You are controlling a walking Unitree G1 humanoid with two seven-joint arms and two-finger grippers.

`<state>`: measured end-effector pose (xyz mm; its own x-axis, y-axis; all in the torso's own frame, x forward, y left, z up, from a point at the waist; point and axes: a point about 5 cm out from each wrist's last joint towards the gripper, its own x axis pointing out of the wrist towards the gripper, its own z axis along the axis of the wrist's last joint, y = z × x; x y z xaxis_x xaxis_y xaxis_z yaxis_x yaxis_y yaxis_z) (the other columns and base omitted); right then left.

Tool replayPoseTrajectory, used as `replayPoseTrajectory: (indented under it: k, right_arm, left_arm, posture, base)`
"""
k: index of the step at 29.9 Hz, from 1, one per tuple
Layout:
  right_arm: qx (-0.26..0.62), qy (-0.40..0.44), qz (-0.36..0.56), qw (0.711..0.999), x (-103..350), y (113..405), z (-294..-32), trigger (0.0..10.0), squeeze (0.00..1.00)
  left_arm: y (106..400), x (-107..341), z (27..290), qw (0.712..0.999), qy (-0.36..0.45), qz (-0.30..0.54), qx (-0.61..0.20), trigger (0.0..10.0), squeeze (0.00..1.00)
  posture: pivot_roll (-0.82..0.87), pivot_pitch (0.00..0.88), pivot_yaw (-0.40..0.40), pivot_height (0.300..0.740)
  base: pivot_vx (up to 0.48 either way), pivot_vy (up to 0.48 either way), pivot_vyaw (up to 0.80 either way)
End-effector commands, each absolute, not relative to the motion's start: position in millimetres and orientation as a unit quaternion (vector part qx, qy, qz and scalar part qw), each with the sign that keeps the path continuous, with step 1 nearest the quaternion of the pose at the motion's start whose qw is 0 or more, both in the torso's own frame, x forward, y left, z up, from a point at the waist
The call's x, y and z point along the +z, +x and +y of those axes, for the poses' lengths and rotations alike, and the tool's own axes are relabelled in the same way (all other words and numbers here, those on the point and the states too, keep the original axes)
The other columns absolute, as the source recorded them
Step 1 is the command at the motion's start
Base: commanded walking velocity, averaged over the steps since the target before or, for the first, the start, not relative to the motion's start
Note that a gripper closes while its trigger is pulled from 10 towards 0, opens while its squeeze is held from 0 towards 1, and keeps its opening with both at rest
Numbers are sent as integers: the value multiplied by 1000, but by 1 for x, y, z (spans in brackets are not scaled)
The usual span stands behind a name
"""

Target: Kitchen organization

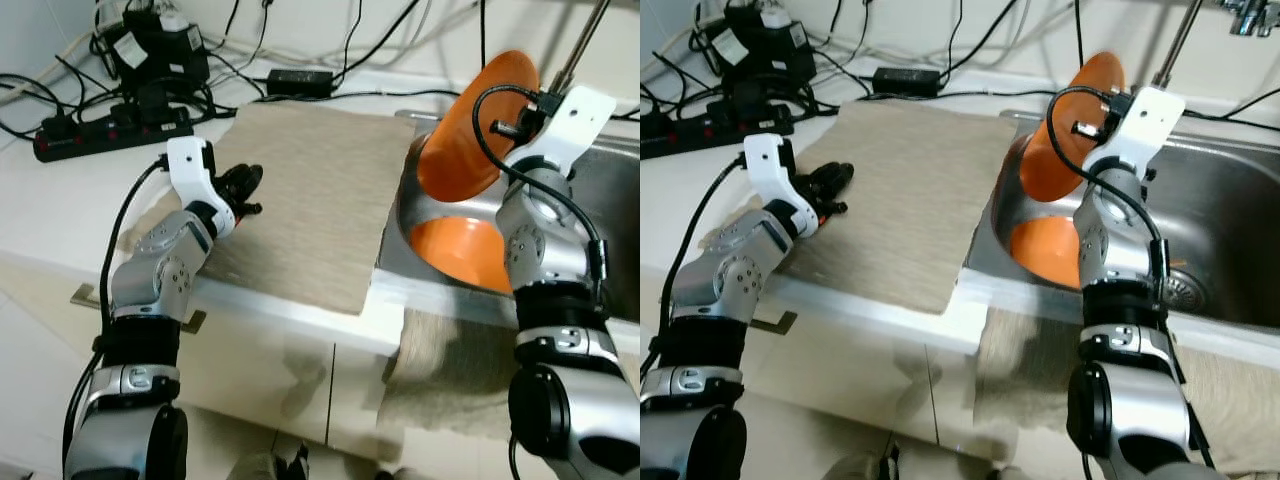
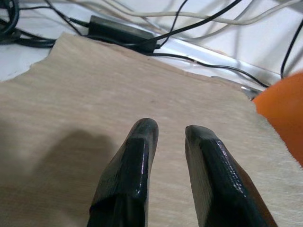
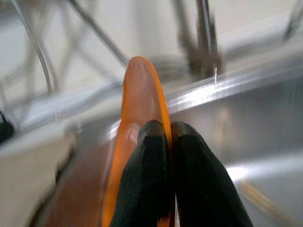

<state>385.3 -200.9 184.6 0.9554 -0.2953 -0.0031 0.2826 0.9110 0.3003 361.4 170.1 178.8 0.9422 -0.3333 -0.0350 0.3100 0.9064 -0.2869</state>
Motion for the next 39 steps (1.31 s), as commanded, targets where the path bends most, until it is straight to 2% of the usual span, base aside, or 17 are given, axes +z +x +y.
replayPoseTrajectory:
  k: [1,6,13,22,30,31,32,35,36,37,39]
  right_arm:
    - [-130,181,-21,975,190,391,-192,0,0]
    - [-120,228,7,966,177,395,-184,0,0]
    - [-111,254,39,960,162,397,-177,0,0]
    - [-138,232,97,958,133,391,-182,0,0]
    - [-165,154,177,958,103,379,-184,0,0]
    - [-171,141,189,957,99,377,-185,3020,0]
    - [-176,133,199,955,95,375,-186,10000,0]
    - [-177,116,206,955,94,374,-186,10000,0]
    - [-180,109,209,955,95,375,-185,10000,173]
    - [-181,99,211,955,97,376,-185,10000,580]
    - [-184,88,214,955,99,377,-184,10000,580]
  left_arm:
    - [363,184,172,977,-128,40,-167,10000,0]
    - [363,186,176,978,-120,40,-165,10000,0]
    - [363,187,178,979,-115,40,-163,10000,0]
    - [363,189,176,978,-112,41,-170,10000,0]
    - [362,189,176,978,-110,43,-173,10000,0]
    - [362,188,175,978,-110,44,-174,10000,0]
    - [362,188,175,978,-109,44,-174,10000,0]
    - [362,188,175,978,-109,45,-175,10000,0]
    - [361,187,175,977,-109,46,-175,10000,0]
    - [361,187,175,977,-109,46,-175,10000,0]
    - [361,187,175,977,-109,47,-175,10000,0]
  posture:
    - [45,11,77,740]
    - [62,16,84,740]
    - [71,22,88,740]
    - [70,29,94,740]
    - [73,35,90,740]
    - [74,35,90,740]
    - [75,35,85,740]
    - [74,35,83,740]
    - [73,34,80,740]
    - [69,32,75,740]
    - [69,32,74,740]
  base:
    - [0,0,0]
    - [0,0,0]
    - [0,0,0]
    - [0,0,0]
    - [0,0,0]
    - [0,0,0]
    - [0,0,0]
    - [0,0,0]
    - [0,0,0]
    - [0,0,0]
    - [0,0,0]
